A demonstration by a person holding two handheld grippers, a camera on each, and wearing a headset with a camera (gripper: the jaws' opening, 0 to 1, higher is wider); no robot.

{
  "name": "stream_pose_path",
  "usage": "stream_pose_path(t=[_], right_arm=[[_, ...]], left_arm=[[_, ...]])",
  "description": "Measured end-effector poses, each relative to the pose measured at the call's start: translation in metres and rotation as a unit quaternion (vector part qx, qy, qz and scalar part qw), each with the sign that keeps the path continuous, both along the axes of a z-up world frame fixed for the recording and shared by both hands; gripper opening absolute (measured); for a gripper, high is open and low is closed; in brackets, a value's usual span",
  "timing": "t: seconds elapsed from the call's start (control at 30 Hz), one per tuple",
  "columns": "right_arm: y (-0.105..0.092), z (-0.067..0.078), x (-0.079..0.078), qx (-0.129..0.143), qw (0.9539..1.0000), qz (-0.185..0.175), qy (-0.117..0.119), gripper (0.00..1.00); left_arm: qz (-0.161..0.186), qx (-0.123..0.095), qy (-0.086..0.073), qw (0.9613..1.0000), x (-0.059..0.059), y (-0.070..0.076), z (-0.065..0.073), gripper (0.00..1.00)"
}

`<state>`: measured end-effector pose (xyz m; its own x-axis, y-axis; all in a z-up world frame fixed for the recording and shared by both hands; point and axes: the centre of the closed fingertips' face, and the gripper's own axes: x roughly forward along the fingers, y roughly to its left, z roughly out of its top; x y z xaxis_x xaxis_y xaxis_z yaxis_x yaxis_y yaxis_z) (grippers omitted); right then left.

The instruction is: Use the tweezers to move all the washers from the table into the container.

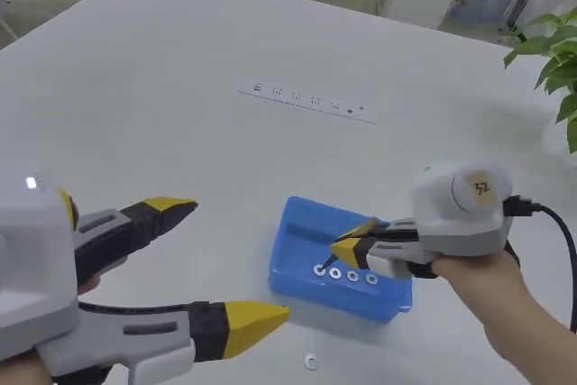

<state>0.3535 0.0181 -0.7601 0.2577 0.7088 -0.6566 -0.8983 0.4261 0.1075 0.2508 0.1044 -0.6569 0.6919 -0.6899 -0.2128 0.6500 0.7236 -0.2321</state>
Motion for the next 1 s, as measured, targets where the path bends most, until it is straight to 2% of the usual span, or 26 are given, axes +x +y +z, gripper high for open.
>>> stream_pose_path(t=[0.17,0.33,0.53,0.67,0.77,0.8,0.9,1.0], right_arm=[[-0.001,0.019,-0.008,0.02,0.9997,-0.003,-0.014,0.03],[0.0,0.036,-0.025,0.037,0.999,0.006,-0.024,0.03],[0.003,0.043,-0.052,0.043,0.9983,0.034,-0.018,0.03],[0.004,0.034,-0.073,0.026,0.9977,0.063,-0.008,0.03],[0.002,0.017,-0.088,-0.007,0.9955,0.094,-0.004,0.03],[0.001,0.015,-0.09,-0.01,0.9952,0.097,-0.002,0.03],[0.003,-0.001,-0.101,-0.013,0.9933,0.112,0.026,0.03],[0.002,-0.015,-0.107,-0.029,0.991,0.125,0.039,0.03]], left_arm=[[0.002,0.001,-0.001,1.0,-0.002,0.002,0.0,0.85],[0.0,0.003,0.001,1.0,-0.005,0.001,-0.002,0.85],[-0.006,0.005,0.003,1.0,-0.007,-0.003,-0.004,0.85],[-0.011,0.006,0.003,0.9999,-0.008,-0.005,-0.004,0.85],[-0.015,0.013,0.005,0.9998,-0.008,-0.007,-0.007,0.85],[-0.016,0.014,0.005,0.9998,-0.009,-0.007,-0.007,0.85],[-0.018,0.013,0.007,0.9997,-0.009,-0.008,-0.008,0.85],[-0.021,0.015,0.009,0.9996,-0.011,-0.01,-0.009,0.85]])
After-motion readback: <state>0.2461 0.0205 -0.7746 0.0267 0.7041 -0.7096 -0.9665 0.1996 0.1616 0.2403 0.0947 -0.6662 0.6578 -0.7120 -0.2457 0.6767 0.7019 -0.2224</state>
